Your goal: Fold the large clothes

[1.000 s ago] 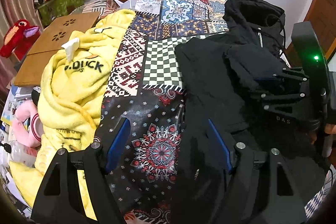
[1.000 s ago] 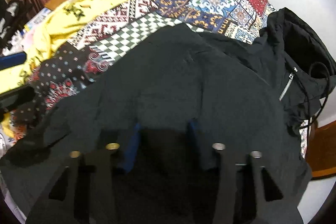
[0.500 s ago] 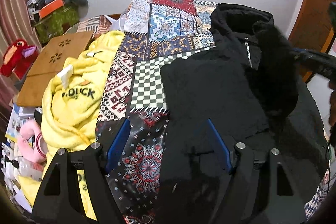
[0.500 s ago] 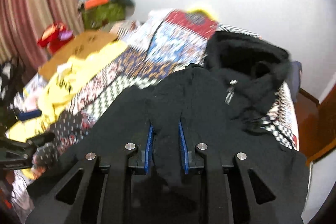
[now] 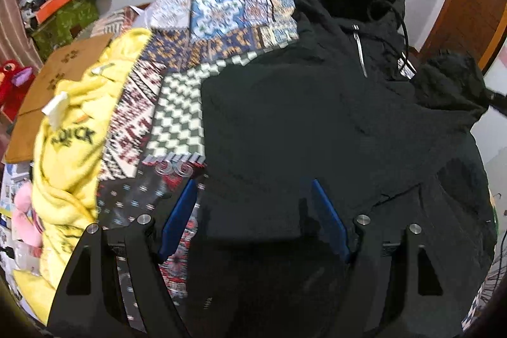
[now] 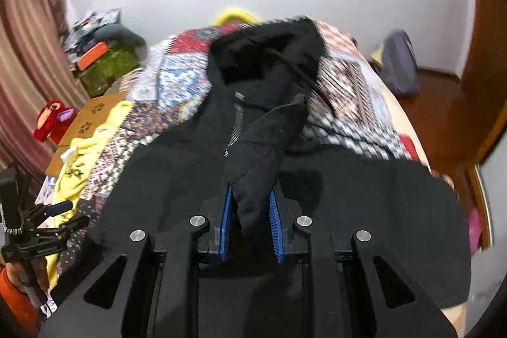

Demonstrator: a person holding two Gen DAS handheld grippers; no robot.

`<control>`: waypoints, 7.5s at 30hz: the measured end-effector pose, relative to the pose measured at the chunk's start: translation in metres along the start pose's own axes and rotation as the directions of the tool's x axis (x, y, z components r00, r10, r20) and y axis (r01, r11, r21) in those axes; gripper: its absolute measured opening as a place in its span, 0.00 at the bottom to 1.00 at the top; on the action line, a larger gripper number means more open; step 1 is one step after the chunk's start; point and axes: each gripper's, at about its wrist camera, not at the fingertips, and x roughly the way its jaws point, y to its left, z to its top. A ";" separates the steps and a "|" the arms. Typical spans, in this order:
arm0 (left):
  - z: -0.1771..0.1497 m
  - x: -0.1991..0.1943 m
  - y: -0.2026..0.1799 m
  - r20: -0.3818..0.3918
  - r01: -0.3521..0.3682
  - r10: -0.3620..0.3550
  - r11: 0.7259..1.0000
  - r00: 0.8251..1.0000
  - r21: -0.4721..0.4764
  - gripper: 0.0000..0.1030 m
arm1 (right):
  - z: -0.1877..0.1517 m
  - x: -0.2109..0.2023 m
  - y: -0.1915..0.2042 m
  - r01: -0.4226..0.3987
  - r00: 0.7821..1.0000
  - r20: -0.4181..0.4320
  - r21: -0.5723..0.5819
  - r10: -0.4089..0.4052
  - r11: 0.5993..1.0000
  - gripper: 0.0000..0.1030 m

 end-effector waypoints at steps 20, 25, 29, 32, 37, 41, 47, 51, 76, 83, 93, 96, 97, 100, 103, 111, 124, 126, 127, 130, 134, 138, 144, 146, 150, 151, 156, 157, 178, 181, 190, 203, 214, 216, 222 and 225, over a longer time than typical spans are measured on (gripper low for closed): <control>-0.019 0.037 -0.021 -0.082 -0.005 0.006 1.000 0.997 0.008 0.80 | -0.061 0.040 -0.081 0.033 0.980 -0.196 0.243 0.015 0.970 0.27; -0.022 0.037 -0.022 -0.080 -0.019 0.020 1.000 0.997 0.016 0.83 | -0.071 0.033 -0.100 0.100 0.972 -0.231 0.272 -0.036 0.957 0.37; -0.017 0.030 -0.026 -0.085 -0.040 0.042 0.999 0.995 0.032 0.82 | -0.073 0.016 -0.112 0.117 0.968 -0.245 0.292 -0.044 0.949 0.39; -0.010 0.018 -0.033 -0.053 -0.027 0.029 0.999 0.998 0.044 0.82 | -0.073 -0.003 -0.120 0.125 0.970 -0.237 0.291 -0.055 0.948 0.40; 0.014 -0.009 -0.056 0.026 -0.003 0.001 0.997 1.000 0.077 0.82 | -0.068 -0.037 -0.139 0.146 0.980 -0.177 0.303 -0.095 0.942 0.45; 0.036 -0.029 -0.081 0.098 0.013 -0.025 0.992 0.995 0.123 0.82 | -0.063 -0.066 -0.163 0.167 0.984 -0.120 0.356 -0.133 0.920 0.57; 0.051 -0.037 -0.117 0.145 0.060 -0.086 0.984 0.986 0.170 0.83 | -0.076 -0.085 -0.211 0.189 0.981 -0.121 0.495 -0.149 0.848 0.61; 0.047 -0.027 -0.135 0.116 0.096 -0.118 0.978 0.986 0.183 0.83 | -0.103 -0.085 -0.244 0.199 0.978 -0.167 0.593 -0.122 0.780 0.61; 0.019 0.007 -0.119 0.003 0.079 -0.080 0.987 0.997 0.137 0.83 | -0.115 -0.029 -0.307 0.292 0.956 -0.224 0.808 -0.192 0.512 0.44; 0.017 0.002 -0.112 0.017 0.074 -0.077 0.988 0.997 0.132 0.83 | -0.077 -0.068 -0.273 0.329 0.934 -0.135 0.689 -0.331 0.646 0.08; 0.013 -0.010 -0.103 0.041 0.076 -0.082 0.990 0.996 0.122 0.83 | 0.016 -0.108 -0.151 0.177 0.957 0.151 0.378 -0.249 0.909 0.08; 0.011 -0.014 -0.098 0.049 0.073 -0.079 0.990 0.996 0.122 0.83 | 0.028 -0.096 -0.109 0.093 0.975 0.169 0.273 -0.143 0.958 0.08; 0.010 -0.014 -0.097 0.050 0.073 -0.080 0.990 0.996 0.121 0.83 | 0.031 -0.089 -0.096 0.070 0.980 0.163 0.240 -0.111 0.968 0.08; 0.009 -0.016 -0.090 0.051 0.074 -0.080 0.991 0.995 0.112 0.83 | 0.025 -0.060 -0.062 0.005 0.994 0.110 0.171 -0.024 0.985 0.08; 0.006 -0.016 -0.083 0.046 0.075 -0.080 0.992 0.996 0.103 0.83 | 0.009 -0.021 -0.035 -0.071 0.997 0.012 0.141 0.070 0.987 0.08; -0.004 -0.017 -0.067 0.036 0.073 -0.076 0.993 0.996 0.087 0.83 | -0.037 0.052 0.000 -0.068 0.965 -0.244 0.134 0.099 0.989 0.12; -0.009 -0.016 -0.075 0.034 0.083 -0.087 0.992 0.996 0.100 0.83 | -0.042 0.012 -0.024 -0.159 0.913 -0.327 0.267 0.245 0.950 0.40; -0.008 -0.017 -0.078 0.036 0.087 -0.091 0.991 0.995 0.102 0.83 | -0.042 0.001 -0.036 -0.151 0.926 -0.294 0.288 0.238 0.946 0.40; -0.008 -0.017 -0.078 0.036 0.089 -0.093 0.991 0.995 0.102 0.83 | -0.041 -0.005 -0.045 -0.141 0.934 -0.274 0.306 0.230 0.941 0.41; -0.006 -0.017 -0.082 0.038 0.091 -0.095 0.990 0.995 0.106 0.83 | -0.039 -0.017 -0.070 -0.085 0.960 -0.223 0.350 0.171 0.933 0.43; -0.004 -0.015 -0.085 0.037 0.093 -0.097 0.990 0.995 0.111 0.83 | -0.042 -0.017 -0.109 -0.011 0.976 -0.192 0.440 0.106 0.898 0.43; -0.003 -0.010 -0.086 0.025 0.096 -0.100 0.990 0.995 0.105 0.83 | -0.051 -0.001 -0.138 0.034 0.974 -0.208 0.539 0.094 0.842 0.43; -0.003 -0.002 -0.086 0.009 0.090 -0.092 0.990 0.996 0.106 0.83 | -0.069 0.032 -0.163 0.062 0.965 -0.231 0.656 0.122 0.752 0.43; -0.003 0.000 -0.085 0.007 0.087 -0.088 0.991 0.996 0.104 0.83 | -0.069 0.033 -0.168 0.074 0.972 -0.215 0.666 0.096 0.742 0.43; -0.002 0.003 -0.081 0.002 0.085 -0.086 0.992 0.996 0.092 0.83 | -0.061 0.031 -0.169 0.104 0.984 -0.175 0.654 0.015 0.750 0.31; -0.002 0.003 -0.080 0.003 0.085 -0.085 0.992 0.996 0.089 0.83 | -0.058 0.030 -0.169 0.119 0.985 -0.172 0.637 -0.010 0.762 0.21; -0.003 -0.003 -0.074 0.028 0.066 -0.069 0.994 0.997 0.091 0.83 | -0.040 0.010 -0.155 0.106 0.993 -0.105 0.552 -0.057 0.827 0.09; -0.003 -0.005 -0.073 0.033 0.065 -0.069 0.994 0.997 0.089 0.83 | -0.035 0.002 -0.148 0.098 0.995 -0.083 0.528 -0.064 0.843 0.08; -0.012 -0.055 -0.004 0.148 0.048 -0.045 0.999 0.988 -0.017 0.83 | 0.044 -0.007 0.087 -0.284 0.959 0.013 0.070 0.284 0.956 0.06; -0.017 -0.056 0.009 0.139 0.040 -0.035 0.998 0.990 -0.038 0.83 | 0.031 0.022 0.127 -0.312 0.946 -0.094 -0.009 0.310 0.950 0.10; -0.033 -0.046 0.027 0.080 0.091 -0.083 0.990 0.993 -0.106 0.83 | -0.010 0.053 0.149 -0.323 0.910 -0.290 -0.049 0.296 0.945 0.15; -0.012 -0.008 -0.024 0.003 0.254 -0.256 0.958 0.967 -0.136 0.81 | -0.016 0.004 0.013 0.060 0.983 -0.174 -0.023 -0.063 0.998 0.43; -0.005 0.038 -0.011 -0.021 0.390 -0.430 0.838 0.903 -0.381 0.77 | -0.055 -0.005 -0.072 0.176 0.963 -0.223 0.094 -0.151 0.980 0.43; -0.004 0.041 -0.004 -0.001 0.420 -0.465 0.800 0.885 -0.428 0.77 | -0.059 -0.002 -0.078 0.172 0.962 -0.235 0.112 -0.142 0.979 0.43; 0.004 0.065 0.015 0.035 0.435 -0.502 0.712 0.864 -0.552 0.66 | -0.066 0.000 -0.086 0.153 0.964 -0.240 0.140 -0.117 0.978 0.43; 0.014 0.069 0.009 0.011 0.367 -0.422 0.774 0.906 -0.516 0.48 | -0.067 0.001 -0.087 0.150 0.964 -0.241 0.145 -0.112 0.978 0.43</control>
